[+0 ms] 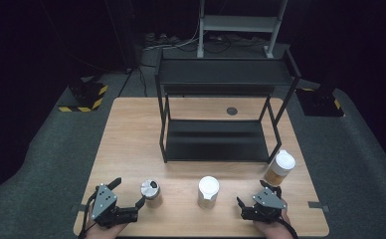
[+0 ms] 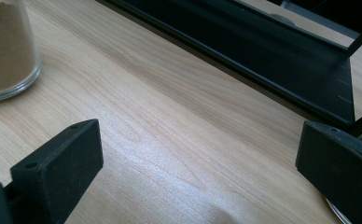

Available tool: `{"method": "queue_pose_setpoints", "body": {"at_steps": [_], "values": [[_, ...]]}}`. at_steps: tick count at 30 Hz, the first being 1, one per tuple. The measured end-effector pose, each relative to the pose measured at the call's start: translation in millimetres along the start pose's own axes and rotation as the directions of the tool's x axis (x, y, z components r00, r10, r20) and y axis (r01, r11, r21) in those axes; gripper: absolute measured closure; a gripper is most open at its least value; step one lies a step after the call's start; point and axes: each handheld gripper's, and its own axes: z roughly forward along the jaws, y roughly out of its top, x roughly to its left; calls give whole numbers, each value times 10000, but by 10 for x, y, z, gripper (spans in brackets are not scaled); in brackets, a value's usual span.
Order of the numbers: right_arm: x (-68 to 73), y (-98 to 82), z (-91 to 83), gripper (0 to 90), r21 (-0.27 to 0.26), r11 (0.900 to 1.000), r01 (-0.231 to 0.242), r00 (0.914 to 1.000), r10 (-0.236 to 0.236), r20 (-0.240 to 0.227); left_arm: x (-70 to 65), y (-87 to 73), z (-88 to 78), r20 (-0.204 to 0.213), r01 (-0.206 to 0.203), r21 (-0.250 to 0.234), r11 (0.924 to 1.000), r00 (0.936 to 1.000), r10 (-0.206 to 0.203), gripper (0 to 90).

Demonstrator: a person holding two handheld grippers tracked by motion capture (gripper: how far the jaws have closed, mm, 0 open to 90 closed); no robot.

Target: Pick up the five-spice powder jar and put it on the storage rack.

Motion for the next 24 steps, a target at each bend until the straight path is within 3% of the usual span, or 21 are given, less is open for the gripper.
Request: {"method": "queue_pose_setpoints", "body": {"at_steps": [10, 24], "values": [[2, -2, -1, 0, -8, 10000, 1, 10000, -1, 11, -93, 9, 112, 423, -234, 76, 9997, 9988, 231, 7], [4, 2, 1, 0, 10, 10000, 5, 10000, -5, 23, -151, -32, 269, 743, -90, 60, 9999, 9972, 85, 7]]}}
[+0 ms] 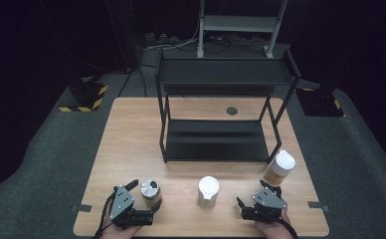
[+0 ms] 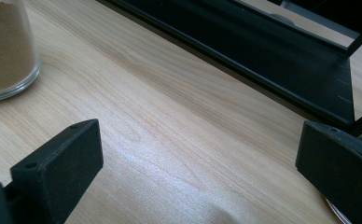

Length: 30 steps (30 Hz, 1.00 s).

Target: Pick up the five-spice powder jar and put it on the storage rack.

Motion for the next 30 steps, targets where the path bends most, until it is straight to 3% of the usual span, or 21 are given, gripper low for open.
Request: {"method": "queue_pose_setpoints", "body": {"at_steps": [14, 18, 21, 30], "values": [[-3, -1, 0, 0, -5, 10000, -27, 10000, 27, -10, 7, -62, 88, -270, 254, 32, 9997, 9993, -253, 39], [-4, 0, 0, 0, 3, 10000, -20, 10000, 20, -13, 34, -100, 80, -391, 442, -72, 9990, 9982, -444, 118], [-6, 1, 0, 0, 7, 10000, -45, 10000, 45, -17, 77, -128, 84, -223, 530, -124, 9985, 9983, -532, 160], [-10, -2, -2, 0, -9, 10000, -71, 10000, 71, -26, 43, -148, 131, -274, 237, -15, 9997, 9993, -237, 267]]}}
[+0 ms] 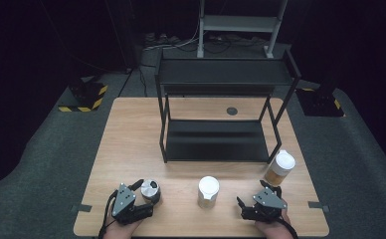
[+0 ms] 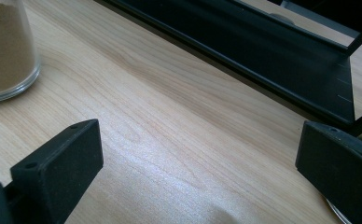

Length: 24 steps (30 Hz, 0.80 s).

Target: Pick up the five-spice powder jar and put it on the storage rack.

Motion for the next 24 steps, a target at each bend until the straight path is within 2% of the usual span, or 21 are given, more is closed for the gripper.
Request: {"method": "queue_pose_setpoints", "body": {"at_steps": [5, 17, 24], "values": [[-1, 0, 0, 0, 2, 10000, -13, 10000, 13, -3, -12, -21, -5, -7, -106, -130, 9999, 9999, 106, 334], [-3, 0, 0, 0, -2, 10000, 10, 10000, -10, -17, -26, -11, -14, -33, -255, -136, 9996, 9997, 255, 347], [-4, 0, 0, 0, -3, 10000, 6, 10000, -6, -22, -17, -10, -45, -110, -59, -321, 9995, 9999, 55, 348]]}}
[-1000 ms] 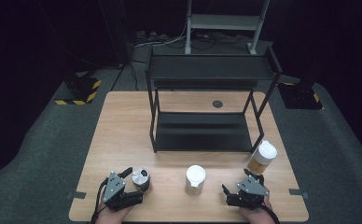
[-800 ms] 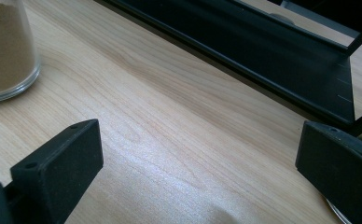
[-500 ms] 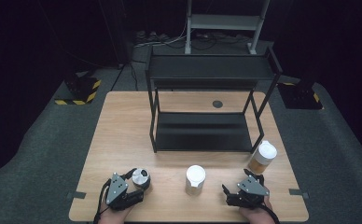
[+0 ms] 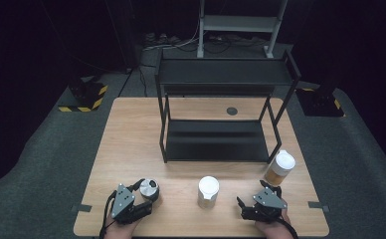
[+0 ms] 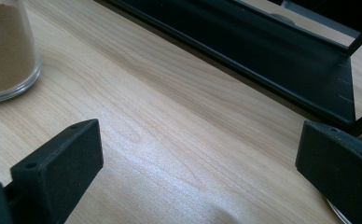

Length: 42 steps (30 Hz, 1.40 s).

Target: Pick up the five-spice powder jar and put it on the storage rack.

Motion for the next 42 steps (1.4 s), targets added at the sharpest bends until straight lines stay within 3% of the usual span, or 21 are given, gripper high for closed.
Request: {"method": "queue_pose_setpoints", "body": {"at_steps": [16, 26, 42], "values": [[-4, -7, -4, 0, -37, 10000, -61, 10000, 61, -2, -24, 159, 4, -46, -31, -249, 9997, 10000, 30, 348], [-18, -13, -5, 0, -66, 9999, -128, 9999, 128, -39, -80, 395, 177, 189, -287, -432, 9987, 9994, 296, 347], [-26, -17, -7, 0, -87, 9998, -174, 9998, 174, -64, -168, 535, 441, 290, -333, -454, 9984, 9990, 346, 348]]}}
